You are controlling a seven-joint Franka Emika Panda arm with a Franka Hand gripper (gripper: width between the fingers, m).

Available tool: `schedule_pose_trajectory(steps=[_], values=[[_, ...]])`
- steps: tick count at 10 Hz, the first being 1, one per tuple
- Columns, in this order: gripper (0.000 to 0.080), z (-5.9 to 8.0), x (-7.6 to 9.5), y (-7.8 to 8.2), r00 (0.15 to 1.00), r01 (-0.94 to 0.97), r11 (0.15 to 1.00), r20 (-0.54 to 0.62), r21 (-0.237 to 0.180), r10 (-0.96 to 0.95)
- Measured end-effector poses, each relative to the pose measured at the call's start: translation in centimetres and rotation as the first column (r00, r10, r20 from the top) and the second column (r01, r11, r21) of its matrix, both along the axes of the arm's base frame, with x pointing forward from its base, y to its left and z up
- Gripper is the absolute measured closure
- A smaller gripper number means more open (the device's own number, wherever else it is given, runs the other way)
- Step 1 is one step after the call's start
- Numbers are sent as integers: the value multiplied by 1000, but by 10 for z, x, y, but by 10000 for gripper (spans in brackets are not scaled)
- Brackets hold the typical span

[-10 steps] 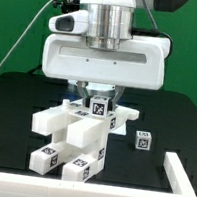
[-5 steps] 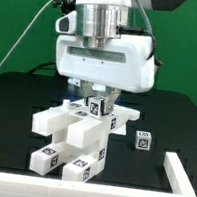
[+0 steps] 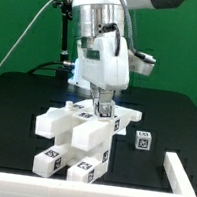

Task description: Assemble chair

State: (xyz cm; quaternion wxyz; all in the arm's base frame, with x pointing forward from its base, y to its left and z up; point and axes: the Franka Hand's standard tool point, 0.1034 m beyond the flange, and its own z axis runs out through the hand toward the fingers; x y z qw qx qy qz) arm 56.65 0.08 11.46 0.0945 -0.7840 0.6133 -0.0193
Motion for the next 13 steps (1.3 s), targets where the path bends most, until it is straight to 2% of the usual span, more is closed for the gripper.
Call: schedule_pose_trajectory(steps=[1, 2, 3, 4, 5, 7, 8, 9, 10, 12, 13], values=[[312, 0, 0, 0, 999, -34, 999, 4, -6, 34], [200, 0, -1, 7, 984, -180, 982, 2, -50, 181], [165, 0, -1, 9, 939, -343, 936, 6, -82, 344], [165, 0, -1, 9, 864, -499, 860, 8, -111, 503], [153, -2, -2, 14, 746, -660, 737, -14, -147, 666], [151, -2, -3, 13, 664, -740, 652, -18, -165, 748], [151, -2, -2, 13, 578, -805, 564, -30, -182, 815], [151, 2, 7, 13, 360, -915, 332, -89, -228, 929], [151, 3, 9, 13, 304, -932, 275, -98, -235, 947], [164, 2, 8, 12, 335, -923, 307, -96, -231, 937], [333, 2, 8, 13, 362, -914, 334, -92, -230, 928]])
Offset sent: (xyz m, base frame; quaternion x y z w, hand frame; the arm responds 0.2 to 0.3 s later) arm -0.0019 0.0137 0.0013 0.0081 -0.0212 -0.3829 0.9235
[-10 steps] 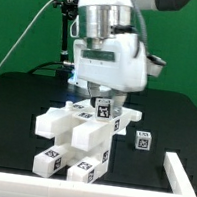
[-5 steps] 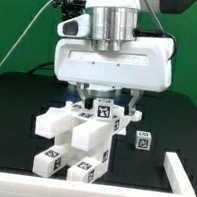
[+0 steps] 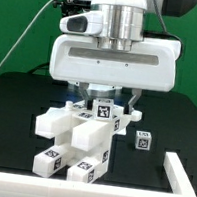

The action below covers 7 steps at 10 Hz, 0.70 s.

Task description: Assemble chair

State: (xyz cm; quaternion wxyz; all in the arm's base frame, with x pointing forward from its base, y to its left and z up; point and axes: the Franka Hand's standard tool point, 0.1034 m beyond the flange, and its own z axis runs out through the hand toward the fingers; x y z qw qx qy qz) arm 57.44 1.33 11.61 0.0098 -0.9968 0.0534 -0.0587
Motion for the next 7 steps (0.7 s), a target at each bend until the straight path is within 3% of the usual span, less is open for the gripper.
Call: schedule_pose_trajectory(steps=[1, 4, 6, 7], values=[[515, 0, 0, 0, 997, 71, 997, -1, 8, -71], [515, 0, 0, 0, 934, 357, 933, -9, 42, -356], [515, -1, 0, 2, 840, 542, 837, -5, 70, -543], [515, -1, 0, 5, 751, 659, 747, -20, 91, -660]])
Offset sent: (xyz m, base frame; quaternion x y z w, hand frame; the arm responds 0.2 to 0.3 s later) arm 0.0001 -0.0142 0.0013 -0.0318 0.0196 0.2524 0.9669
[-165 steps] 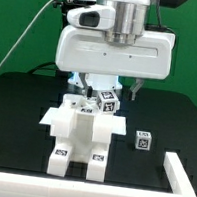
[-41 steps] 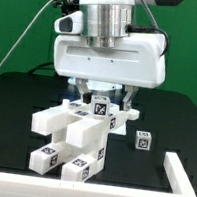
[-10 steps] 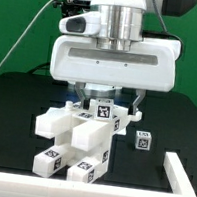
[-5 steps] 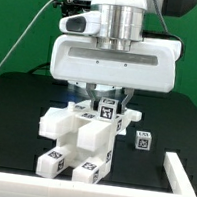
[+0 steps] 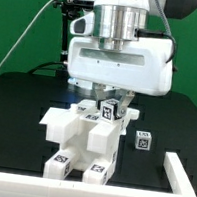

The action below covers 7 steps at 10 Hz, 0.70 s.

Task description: Assemble chair

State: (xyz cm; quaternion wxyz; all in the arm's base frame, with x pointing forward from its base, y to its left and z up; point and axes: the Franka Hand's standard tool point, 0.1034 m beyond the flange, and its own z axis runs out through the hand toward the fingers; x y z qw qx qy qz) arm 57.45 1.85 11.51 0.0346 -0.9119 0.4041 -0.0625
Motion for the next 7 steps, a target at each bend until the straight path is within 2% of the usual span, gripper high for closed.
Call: schedule_pose_trajectory(steps=[1, 3, 6, 7], values=[[515, 0, 0, 2, 992, 126, 992, -4, 20, -126], [515, -1, 0, 3, 932, 361, 928, -22, 88, -361], [514, -1, 0, 4, 951, 310, 947, -16, 82, -309], [366, -1, 0, 4, 959, 284, 956, -14, 78, -284]])
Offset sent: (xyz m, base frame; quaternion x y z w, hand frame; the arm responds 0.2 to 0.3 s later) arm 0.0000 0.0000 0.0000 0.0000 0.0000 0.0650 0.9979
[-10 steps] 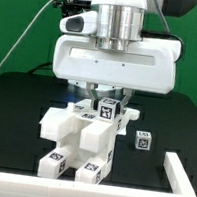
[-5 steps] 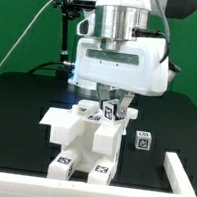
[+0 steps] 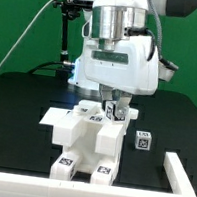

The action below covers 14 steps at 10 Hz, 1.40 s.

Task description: Assemble chair

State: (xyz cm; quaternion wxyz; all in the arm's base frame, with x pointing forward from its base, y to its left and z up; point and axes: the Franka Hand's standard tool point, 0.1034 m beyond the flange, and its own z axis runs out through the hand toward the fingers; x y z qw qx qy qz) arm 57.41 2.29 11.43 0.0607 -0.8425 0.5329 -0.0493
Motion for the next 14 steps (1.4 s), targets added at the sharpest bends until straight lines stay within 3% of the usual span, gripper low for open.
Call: schedule_pose_trajectory(steps=[1, 2, 3, 5, 8, 10, 11, 12, 13, 14], values=[[212, 0, 0, 2, 977, -214, 976, 1, -37, 214], [212, 0, -1, 0, 925, -380, 923, -7, -55, 380], [163, -1, -4, -1, 875, -485, 873, -24, -56, 484], [153, -5, -9, 2, 738, -674, 735, -49, -68, 673], [151, -5, -9, 1, 605, -796, 599, -54, -87, 795], [151, -5, -9, 1, 626, -779, 621, -52, -84, 778], [242, -5, -9, 1, 632, -775, 627, -52, -83, 774], [242, -5, -9, 1, 678, -734, 675, -48, -76, 733], [440, -5, -9, 2, 738, -675, 735, -46, -67, 674], [533, -5, -9, 2, 773, -634, 771, -46, -62, 633]])
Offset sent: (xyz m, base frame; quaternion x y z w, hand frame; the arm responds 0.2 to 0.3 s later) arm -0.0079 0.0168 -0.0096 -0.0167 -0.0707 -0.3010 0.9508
